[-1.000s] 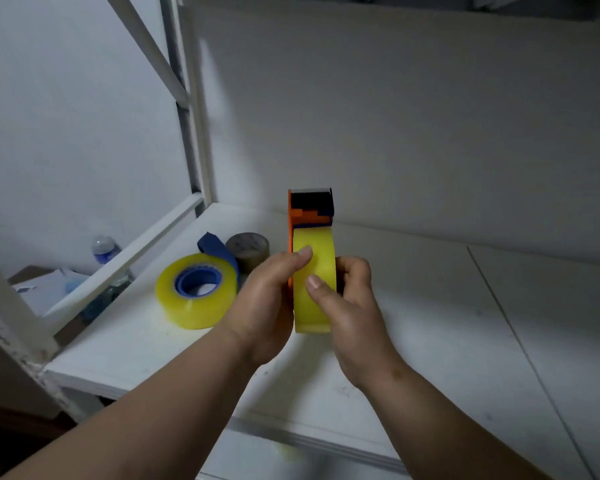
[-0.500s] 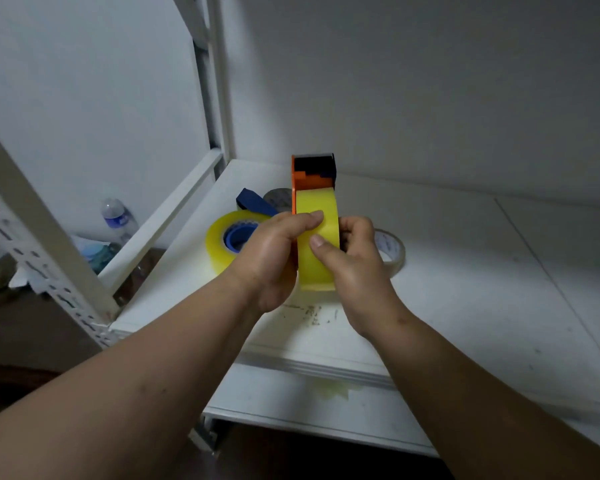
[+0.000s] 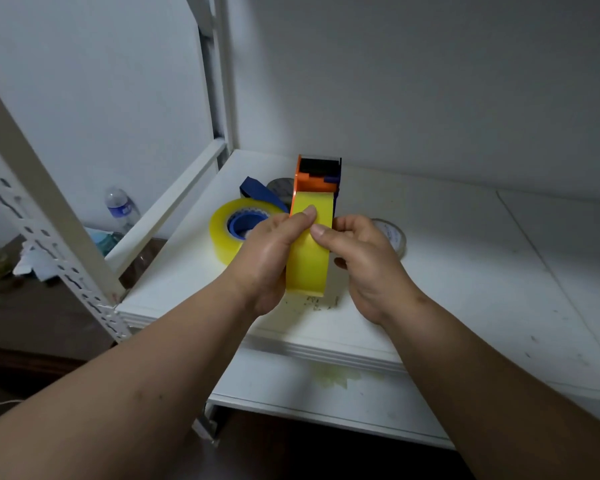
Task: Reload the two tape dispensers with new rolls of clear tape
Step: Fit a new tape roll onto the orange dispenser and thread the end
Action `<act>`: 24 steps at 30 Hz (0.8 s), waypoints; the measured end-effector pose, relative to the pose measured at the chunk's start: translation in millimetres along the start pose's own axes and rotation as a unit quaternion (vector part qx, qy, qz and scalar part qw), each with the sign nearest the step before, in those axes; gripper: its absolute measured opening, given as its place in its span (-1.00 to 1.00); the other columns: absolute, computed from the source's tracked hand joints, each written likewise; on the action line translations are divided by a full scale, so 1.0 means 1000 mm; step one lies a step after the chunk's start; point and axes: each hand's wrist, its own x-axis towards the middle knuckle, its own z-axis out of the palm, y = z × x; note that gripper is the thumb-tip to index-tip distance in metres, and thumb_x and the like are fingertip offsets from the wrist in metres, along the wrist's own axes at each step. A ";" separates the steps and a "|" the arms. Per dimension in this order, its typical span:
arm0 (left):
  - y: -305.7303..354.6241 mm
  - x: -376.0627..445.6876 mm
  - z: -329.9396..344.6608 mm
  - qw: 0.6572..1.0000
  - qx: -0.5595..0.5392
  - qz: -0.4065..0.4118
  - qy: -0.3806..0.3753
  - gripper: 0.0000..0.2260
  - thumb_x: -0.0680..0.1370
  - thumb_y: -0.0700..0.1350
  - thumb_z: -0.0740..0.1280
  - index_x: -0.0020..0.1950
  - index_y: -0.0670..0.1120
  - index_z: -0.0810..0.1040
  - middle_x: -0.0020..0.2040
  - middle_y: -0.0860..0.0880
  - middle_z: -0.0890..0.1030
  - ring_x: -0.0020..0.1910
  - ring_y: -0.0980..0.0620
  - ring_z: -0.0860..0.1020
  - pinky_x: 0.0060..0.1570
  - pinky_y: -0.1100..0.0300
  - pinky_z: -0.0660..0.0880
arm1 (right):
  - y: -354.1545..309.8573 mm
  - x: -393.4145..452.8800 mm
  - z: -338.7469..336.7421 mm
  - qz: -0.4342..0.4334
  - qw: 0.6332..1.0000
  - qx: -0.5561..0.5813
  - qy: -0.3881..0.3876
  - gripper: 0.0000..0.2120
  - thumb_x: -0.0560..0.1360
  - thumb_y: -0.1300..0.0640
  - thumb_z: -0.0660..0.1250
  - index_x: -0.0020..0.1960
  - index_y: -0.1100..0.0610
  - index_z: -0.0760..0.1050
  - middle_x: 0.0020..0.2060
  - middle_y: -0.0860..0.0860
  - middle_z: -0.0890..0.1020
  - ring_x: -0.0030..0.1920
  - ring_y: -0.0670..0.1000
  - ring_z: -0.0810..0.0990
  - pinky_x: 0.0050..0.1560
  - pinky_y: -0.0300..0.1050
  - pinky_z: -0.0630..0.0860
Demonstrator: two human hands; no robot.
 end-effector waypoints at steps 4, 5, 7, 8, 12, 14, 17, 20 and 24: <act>0.009 0.008 -0.016 1.000 0.003 -0.001 -0.015 -0.57 0.57 0.03 0.33 0.24 -0.31 0.55 0.13 -0.30 0.67 0.11 -0.21 0.66 0.15 -0.12 0.58 | 0.002 0.008 0.015 -0.017 1.000 0.017 0.009 -0.69 0.40 0.12 0.46 0.06 0.17 0.44 -0.20 0.02 0.63 -0.31 -0.22 0.64 -0.44 -0.42 0.47; 0.013 0.010 -0.020 1.000 0.001 -0.006 -0.019 -0.55 0.58 0.03 0.33 0.26 -0.32 0.53 0.15 -0.32 0.65 0.14 -0.23 0.64 0.19 -0.14 0.56 | 0.002 0.010 0.020 -0.019 0.999 0.023 0.016 -0.73 0.43 0.15 0.44 0.05 0.17 0.43 -0.19 0.03 0.62 -0.31 -0.20 0.64 -0.41 -0.41 0.48; 0.019 0.014 -0.030 0.999 -0.010 -0.021 -0.038 -0.54 0.58 0.03 0.31 0.28 -0.32 0.52 0.18 -0.32 0.64 0.18 -0.24 0.63 0.23 -0.15 0.53 | 0.003 0.015 0.032 -0.024 0.999 0.032 0.031 -0.72 0.41 0.14 0.45 0.05 0.15 0.43 -0.15 0.07 0.62 -0.24 -0.15 0.65 -0.33 -0.35 0.51; 0.022 0.017 -0.035 0.998 -0.019 -0.031 -0.053 -0.55 0.58 0.02 0.31 0.29 -0.31 0.52 0.19 -0.31 0.64 0.19 -0.24 0.62 0.25 -0.15 0.52 | 0.002 0.017 0.039 -0.027 0.998 0.035 0.039 -0.67 0.38 0.11 0.46 0.05 0.14 0.43 -0.12 0.08 0.61 -0.20 -0.10 0.66 -0.29 -0.31 0.53; 0.036 0.027 -0.049 0.993 -0.041 -0.042 -0.101 -0.56 0.53 -0.13 0.28 0.35 -0.34 0.45 0.31 -0.40 0.52 0.32 -0.35 0.49 0.34 -0.26 0.39 | -0.005 0.021 0.056 -0.054 0.993 0.059 0.082 -0.53 0.28 0.09 0.43 0.12 0.20 0.40 -0.07 0.14 0.61 -0.11 -0.01 0.64 -0.21 -0.22 0.55; 0.041 0.030 -0.050 0.993 -0.032 -0.026 -0.115 -0.54 0.51 -0.18 0.28 0.35 -0.38 0.42 0.30 -0.44 0.50 0.30 -0.40 0.48 0.35 -0.30 0.34 | -0.008 0.020 0.060 -0.075 0.991 0.049 0.099 -0.55 0.29 0.10 0.42 0.12 0.22 0.41 -0.09 0.14 0.62 -0.13 -0.01 0.64 -0.21 -0.22 0.55; 0.045 0.033 -0.049 0.990 -0.008 -0.002 -0.144 -0.57 0.46 -0.14 0.31 0.25 -0.36 0.49 0.11 -0.36 0.58 0.10 -0.28 0.55 0.24 -0.25 0.42 | -0.014 0.015 0.061 -0.102 0.987 0.034 0.120 -0.62 0.31 0.12 0.40 0.06 0.24 0.41 -0.20 0.06 0.62 -0.19 -0.06 0.63 -0.22 -0.23 0.54; 0.046 0.034 -0.047 0.986 0.048 0.052 -0.148 -0.62 0.43 -0.05 0.37 0.12 -0.28 0.55 -0.04 -0.25 0.58 -0.05 -0.18 0.55 0.01 -0.13 0.46 | -0.023 0.011 0.059 -0.112 0.982 -0.004 0.153 -0.72 0.33 0.05 0.35 -0.05 0.17 0.42 -0.25 0.05 0.53 -0.28 -0.13 0.55 -0.26 -0.26 0.47; 0.043 0.031 -0.046 0.975 0.122 0.096 -0.157 -0.79 0.35 0.11 0.42 -0.13 0.01 0.62 -0.21 -0.06 0.62 -0.22 -0.01 0.58 -0.20 0.05 0.49 | -0.033 0.011 0.057 -0.157 0.946 -0.087 0.269 -0.78 0.33 -0.03 0.35 -0.11 0.06 0.45 -0.29 -0.06 0.49 -0.37 -0.17 0.44 -0.29 -0.26 0.39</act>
